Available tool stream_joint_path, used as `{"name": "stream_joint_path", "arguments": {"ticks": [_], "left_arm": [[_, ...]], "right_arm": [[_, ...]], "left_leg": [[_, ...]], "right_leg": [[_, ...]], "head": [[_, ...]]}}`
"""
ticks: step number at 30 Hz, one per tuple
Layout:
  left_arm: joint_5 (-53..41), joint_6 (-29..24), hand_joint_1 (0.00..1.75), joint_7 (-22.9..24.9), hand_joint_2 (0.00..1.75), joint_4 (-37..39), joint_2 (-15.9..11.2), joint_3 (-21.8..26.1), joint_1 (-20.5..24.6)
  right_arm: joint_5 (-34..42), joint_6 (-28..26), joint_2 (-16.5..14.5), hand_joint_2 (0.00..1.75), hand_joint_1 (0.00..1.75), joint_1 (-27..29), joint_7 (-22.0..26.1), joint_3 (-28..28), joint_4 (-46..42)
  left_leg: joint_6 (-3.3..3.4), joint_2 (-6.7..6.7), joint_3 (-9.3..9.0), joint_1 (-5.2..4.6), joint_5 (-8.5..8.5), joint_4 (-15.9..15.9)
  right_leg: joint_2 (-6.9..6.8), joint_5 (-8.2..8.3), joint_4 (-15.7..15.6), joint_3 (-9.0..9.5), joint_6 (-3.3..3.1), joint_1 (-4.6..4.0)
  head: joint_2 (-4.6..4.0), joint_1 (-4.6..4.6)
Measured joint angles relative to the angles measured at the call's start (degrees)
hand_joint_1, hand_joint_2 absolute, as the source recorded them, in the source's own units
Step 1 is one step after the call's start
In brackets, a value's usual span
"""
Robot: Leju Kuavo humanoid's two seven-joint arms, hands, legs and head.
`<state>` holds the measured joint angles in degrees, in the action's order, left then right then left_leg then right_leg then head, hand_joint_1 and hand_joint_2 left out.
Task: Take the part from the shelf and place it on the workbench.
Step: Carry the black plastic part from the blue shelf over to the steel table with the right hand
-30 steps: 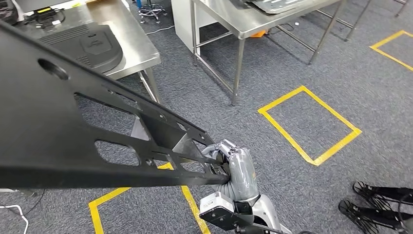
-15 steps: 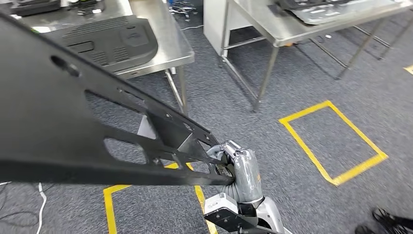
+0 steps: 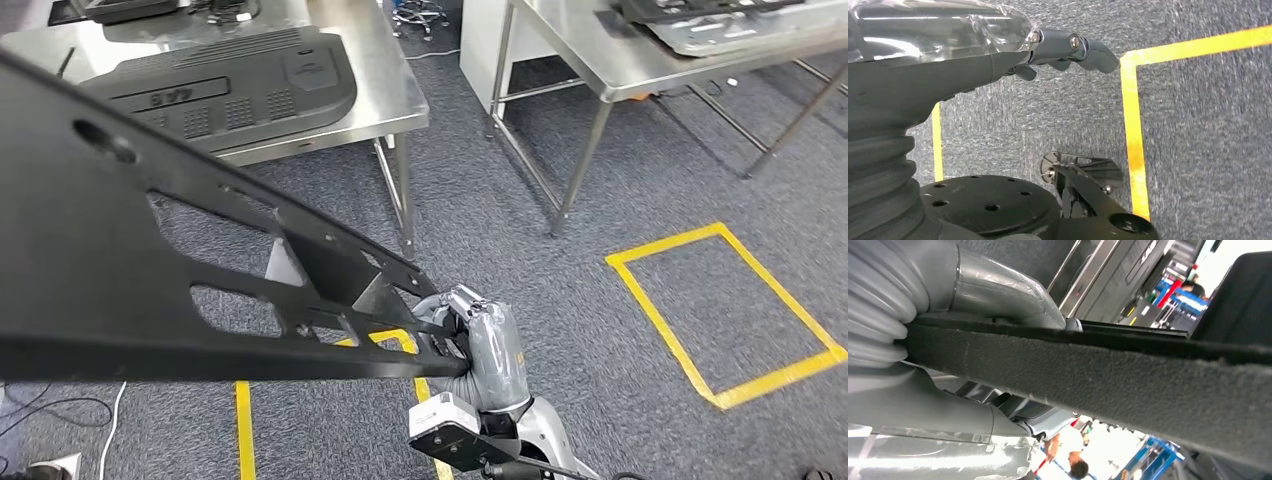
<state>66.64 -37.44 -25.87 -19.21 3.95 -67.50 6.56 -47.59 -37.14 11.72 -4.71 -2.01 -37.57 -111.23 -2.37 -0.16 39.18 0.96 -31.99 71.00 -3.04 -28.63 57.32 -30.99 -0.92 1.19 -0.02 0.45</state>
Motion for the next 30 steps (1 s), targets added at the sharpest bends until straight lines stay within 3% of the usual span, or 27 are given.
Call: {"name": "stream_joint_path", "arguments": {"ticks": [2,3,4,6,8,9,11,12,13,14,15,17,19,20,22,23,25,27,28,29,30], "left_arm": [[0.01,0.01,0.00,-0.04,1.75,0.00,0.00,0.01,0.02],[0.01,0.01,0.00,-0.05,1.75,0.00,0.01,0.01,0.04],[0.01,0.02,0.00,-0.07,1.75,0.00,0.01,0.01,0.02],[0.01,0.02,0.00,-0.07,1.75,0.00,0.01,0.01,-0.03],[0.02,0.01,0.00,-0.10,1.75,0.00,0.01,0.01,-0.03],[0.02,0.01,0.00,-0.13,1.75,0.00,0.01,0.01,0.03],[0.03,0.00,0.00,-0.16,1.75,0.00,0.02,0.01,0.09],[0.03,0.00,0.00,-0.16,1.75,0.00,0.03,0.01,0.08],[0.03,0.00,0.00,-0.16,1.75,0.00,0.03,0.01,0.05],[0.04,0.00,0.00,-0.16,1.75,0.00,0.03,0.01,0.03],[0.04,0.00,0.00,-0.16,1.75,0.00,0.03,0.01,0.03],[0.05,0.01,0.00,-0.16,1.75,-0.01,0.08,0.01,0.08],[0.06,0.02,0.00,-0.16,1.75,-0.02,0.15,0.02,0.12],[0.06,0.03,0.00,-0.16,1.75,-0.02,0.17,0.02,0.12],[0.07,0.04,0.00,-0.16,1.75,-0.02,0.14,0.03,0.07],[0.07,0.03,0.00,-0.17,1.75,-0.02,0.12,0.03,0.06],[0.14,0.02,0.00,-0.21,1.75,-0.02,0.08,0.03,0.11],[0.31,0.02,0.00,-0.24,1.75,-0.02,0.08,0.03,0.09],[0.43,0.02,0.00,-0.24,1.75,-0.02,0.08,0.03,0.04],[0.52,0.03,0.00,-0.25,1.75,-0.02,0.07,0.03,-0.03],[0.59,0.03,0.00,-0.27,1.75,-0.02,0.05,0.03,-0.08]], "right_arm": [[0.08,0.01,0.00,1.75,1.75,-0.04,0.00,0.00,0.00],[0.11,0.01,0.00,1.75,1.75,-0.07,0.00,-0.01,0.00],[0.12,0.01,0.00,1.75,1.75,-0.12,0.00,-0.01,0.00],[0.12,0.02,0.00,1.75,1.75,-0.21,0.00,-0.02,0.00],[0.12,0.02,0.00,1.75,1.75,-0.31,0.00,-0.03,0.00],[0.12,0.02,0.00,1.75,1.75,-0.36,0.00,-0.04,0.00],[0.12,0.01,0.01,1.75,1.75,-0.34,-0.01,-0.05,0.01],[0.12,0.01,0.02,1.75,1.75,-0.29,-0.01,-0.05,0.02],[0.12,0.01,0.02,1.75,1.75,-0.24,-0.01,-0.07,0.04],[0.12,0.01,0.02,1.75,1.75,-0.22,-0.01,-0.08,0.07],[0.12,0.01,0.02,1.75,1.75,-0.22,0.00,-0.08,0.08],[0.12,0.01,0.02,1.75,1.75,-0.26,0.00,-0.09,0.09],[0.12,0.01,0.02,1.75,1.75,-0.29,0.00,-0.10,0.09],[0.13,0.01,0.02,1.75,1.75,-0.30,0.00,-0.10,0.09],[0.13,0.02,0.00,1.75,1.75,-0.32,0.00,-0.11,0.09],[0.14,0.03,-0.02,1.75,1.75,-0.35,0.00,-0.11,0.09],[0.16,0.05,-0.07,1.75,1.75,-0.38,0.00,-0.11,0.09],[0.25,0.08,-0.08,1.75,1.75,-0.35,0.00,-0.11,0.09],[0.31,0.10,-0.08,1.75,1.75,-0.32,0.00,-0.11,0.09],[0.36,0.11,-0.07,1.75,1.75,-0.31,0.00,-0.11,0.10],[0.38,0.13,-0.08,1.75,1.75,-0.32,0.00,-0.11,0.11]], "left_leg": [[0.01,2.00,-3.87,0.02,3.62,-8.06],[0.29,2.72,-5.04,-0.07,4.53,-10.75],[0.67,3.16,-5.45,-0.18,4.71,-11.99],[1.63,2.33,-5.28,-0.31,4.62,-12.12],[2.43,1.50,-5.45,-0.21,4.72,-12.41],[2.83,1.10,-5.57,-0.13,4.81,-12.57],[3.34,0.28,-5.62,-0.18,4.82,-12.65],[3.48,-0.21,-5.62,-0.29,4.79,-12.64],[3.54,-0.77,-5.66,-0.42,4.76,-12.63],[3.56,-1.37,-5.73,-0.53,4.74,-12.62],[3.57,-1.99,-5.86,-0.61,4.72,-12.61],[3.47,-3.11,-6.05,-0.73,4.63,-12.57],[3.07,-4.09,-5.82,-0.62,4.58,-12.43],[2.73,-4.50,-5.64,-0.48,4.60,-12.42],[2.04,-5.20,-5.54,-0.26,4.62,-12.44],[1.70,-4.88,-5.46,-0.34,4.28,-12.00],[1.12,-3.02,-3.85,-0.45,1.90,-8.05],[0.60,-1.20,-0.25,-0.30,-1.55,-0.76],[0.42,-0.82,1.20,-0.15,-2.43,2.05],[0.27,-0.60,1.71,0.01,-2.24,3.00],[0.15,-0.38,1.09,0.15,-1.01,1.71]], "right_leg": [[-0.86,-0.62,0.36,0.41,0.59,-0.08],[-1.18,-0.89,0.53,0.56,0.90,-0.22],[-1.46,-1.08,0.62,0.65,1.19,-0.44],[-2.05,-1.28,0.49,0.94,1.72,-0.51],[-1.21,-2.32,1.41,0.98,2.32,-0.23],[-0.14,-3.66,3.38,0.22,2.50,-0.15],[2.02,-7.31,10.68,-3.33,2.50,-0.18],[2.47,-8.64,14.48,-5.38,2.42,-0.23],[2.66,-8.95,16.82,-6.79,2.30,-0.27],[2.75,-8.07,17.01,-7.23,2.10,-0.30],[2.95,-6.14,14.87,-6.57,1.79,-0.35],[4.61,-1.69,7.20,-3.60,0.95,-0.52],[6.35,0.23,2.02,-1.69,0.55,-0.72],[6.64,0.13,1.34,-1.49,0.51,-0.85],[5.78,0.33,0.69,-1.22,0.35,-0.77],[5.24,0.47,0.30,-0.96,0.19,-0.58],[3.92,0.69,-0.34,-0.47,-0.10,-0.20],[2.59,0.49,-0.30,-0.32,-0.30,-0.27],[1.93,0.34,-0.22,-0.28,-0.33,-0.28],[1.32,0.17,-0.13,-0.21,-0.27,-0.26],[0.79,-0.02,-0.02,-0.10,-0.15,-0.19]], "head": [[0.00,-0.38],[0.00,-0.48],[0.00,-0.45],[0.00,-0.14],[0.00,0.07],[0.00,0.24],[0.00,0.85],[0.00,1.20],[0.00,1.50],[0.00,1.70],[0.00,1.87],[0.00,2.18],[0.00,2.26],[0.00,2.26],[0.00,2.34],[0.00,2.29],[0.00,1.51],[0.00,0.65],[0.00,0.48],[0.00,0.36],[0.00,0.26]]}}
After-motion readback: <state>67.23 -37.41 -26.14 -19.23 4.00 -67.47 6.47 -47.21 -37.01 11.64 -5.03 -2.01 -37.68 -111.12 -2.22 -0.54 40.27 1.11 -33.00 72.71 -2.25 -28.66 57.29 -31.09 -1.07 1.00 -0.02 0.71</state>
